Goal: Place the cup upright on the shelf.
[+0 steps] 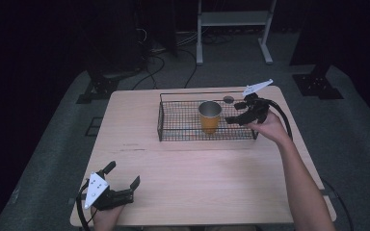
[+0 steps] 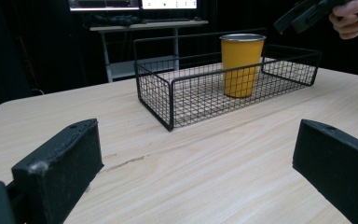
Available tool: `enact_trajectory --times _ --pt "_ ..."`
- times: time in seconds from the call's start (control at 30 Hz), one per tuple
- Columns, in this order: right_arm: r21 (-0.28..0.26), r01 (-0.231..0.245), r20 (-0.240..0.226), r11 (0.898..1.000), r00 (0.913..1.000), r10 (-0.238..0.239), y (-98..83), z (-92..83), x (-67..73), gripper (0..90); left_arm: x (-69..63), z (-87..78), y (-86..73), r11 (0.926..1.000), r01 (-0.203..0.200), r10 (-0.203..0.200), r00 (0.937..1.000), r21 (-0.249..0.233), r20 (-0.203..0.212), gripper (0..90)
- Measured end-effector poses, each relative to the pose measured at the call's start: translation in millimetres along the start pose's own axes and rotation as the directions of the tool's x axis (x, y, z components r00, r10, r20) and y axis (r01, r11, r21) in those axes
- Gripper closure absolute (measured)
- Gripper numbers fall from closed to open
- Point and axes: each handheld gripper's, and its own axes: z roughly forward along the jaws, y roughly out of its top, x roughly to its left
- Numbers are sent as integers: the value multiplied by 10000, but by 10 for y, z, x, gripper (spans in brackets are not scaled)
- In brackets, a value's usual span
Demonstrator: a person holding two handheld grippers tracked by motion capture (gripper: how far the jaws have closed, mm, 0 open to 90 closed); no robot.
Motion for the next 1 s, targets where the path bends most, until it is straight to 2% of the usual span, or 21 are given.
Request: enact_trajectory --times 0.1,0.2,0.37,0.47,0.6,0.63,0.7,0.87,1.0 --pt "-121 123 -46 9999 9999 -124 5 -82 29 143 -22 33 6 9999 -126 126 9999 46 50 1" --pt "-446 88 -23 9990 10000 -89 -26 -154 53 143 -33 47 7 9999 -155 154 9998 71 100 1" --pt "-444 -27 -34 9990 10000 25 -105 -220 74 142 -42 70 8 9998 -178 177 9997 49 175 2" --pt "-699 -92 -14 9975 10000 91 -165 -283 93 145 -31 82 7 9997 -203 201 9996 96 212 1" --pt "-780 -189 -22 9968 9998 188 -218 -319 102 144 -22 96 -5 9997 -201 198 9994 99 278 1" --pt "-751 -258 -75 9968 9997 253 -243 -337 117 144 -15 92 -10 9994 -301 296 9991 180 291 1" --pt "-1033 -217 -73 9944 9998 211 -279 -358 148 145 -14 86 -14 9995 -266 261 9993 168 280 1" --pt "-866 -290 -243 9958 9993 270 -326 -353 189 144 4 66 -20 9997 -205 202 9995 122 231 1" --pt "-1163 -258 -264 9929 9994 229 -355 -400 236 145 13 60 -24 9997 -184 180 9996 152 200 1"
